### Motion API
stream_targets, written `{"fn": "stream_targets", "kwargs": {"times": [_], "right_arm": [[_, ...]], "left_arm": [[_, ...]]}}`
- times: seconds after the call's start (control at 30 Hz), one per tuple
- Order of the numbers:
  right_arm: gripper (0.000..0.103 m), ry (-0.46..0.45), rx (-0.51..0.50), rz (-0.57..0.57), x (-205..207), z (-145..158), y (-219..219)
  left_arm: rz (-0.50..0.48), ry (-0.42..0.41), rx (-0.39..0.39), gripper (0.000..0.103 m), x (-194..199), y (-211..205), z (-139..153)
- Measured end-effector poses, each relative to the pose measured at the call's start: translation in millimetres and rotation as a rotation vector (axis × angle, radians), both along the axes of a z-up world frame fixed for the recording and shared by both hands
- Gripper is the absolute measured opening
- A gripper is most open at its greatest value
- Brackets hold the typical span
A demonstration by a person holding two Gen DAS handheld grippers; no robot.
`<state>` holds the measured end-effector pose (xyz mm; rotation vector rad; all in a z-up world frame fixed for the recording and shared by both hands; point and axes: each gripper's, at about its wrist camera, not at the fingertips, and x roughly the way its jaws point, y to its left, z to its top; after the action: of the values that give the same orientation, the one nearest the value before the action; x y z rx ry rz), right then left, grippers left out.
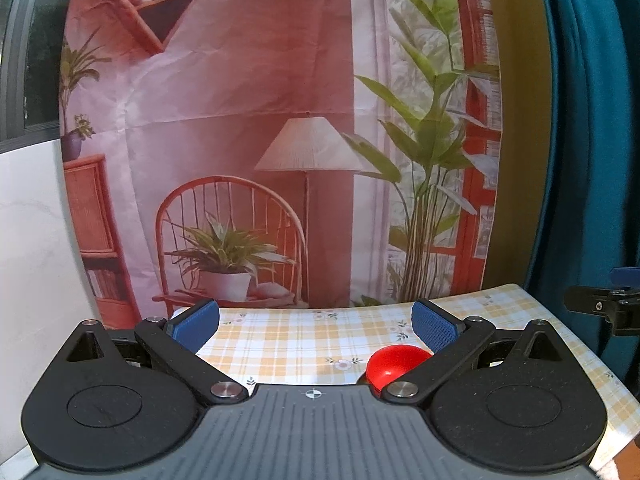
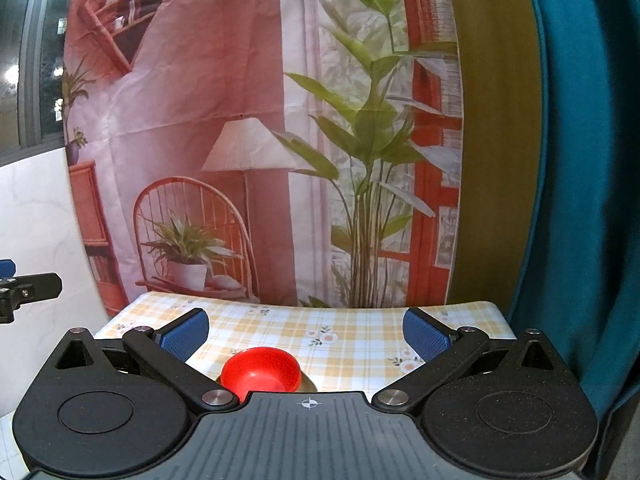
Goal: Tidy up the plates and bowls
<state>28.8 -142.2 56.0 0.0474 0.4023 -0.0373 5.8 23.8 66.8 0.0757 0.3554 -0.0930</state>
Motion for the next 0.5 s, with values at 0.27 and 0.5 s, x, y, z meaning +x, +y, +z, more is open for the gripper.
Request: {"fn": "stream_targets", "kwargs": {"times": [0.27, 0.5], "right_arm": [[0.103, 0.002, -0.003, 0.000, 0.6, 0.1, 1.2], [0.103, 0.003, -0.003, 0.001, 1.0, 0.1, 1.5]], "left_arm": [[0.012, 0.004, 0.010, 0.103, -1.2, 0.2, -1.3], [0.019, 0.008, 0.011, 0.103, -0.6, 2.0, -1.0]]}}
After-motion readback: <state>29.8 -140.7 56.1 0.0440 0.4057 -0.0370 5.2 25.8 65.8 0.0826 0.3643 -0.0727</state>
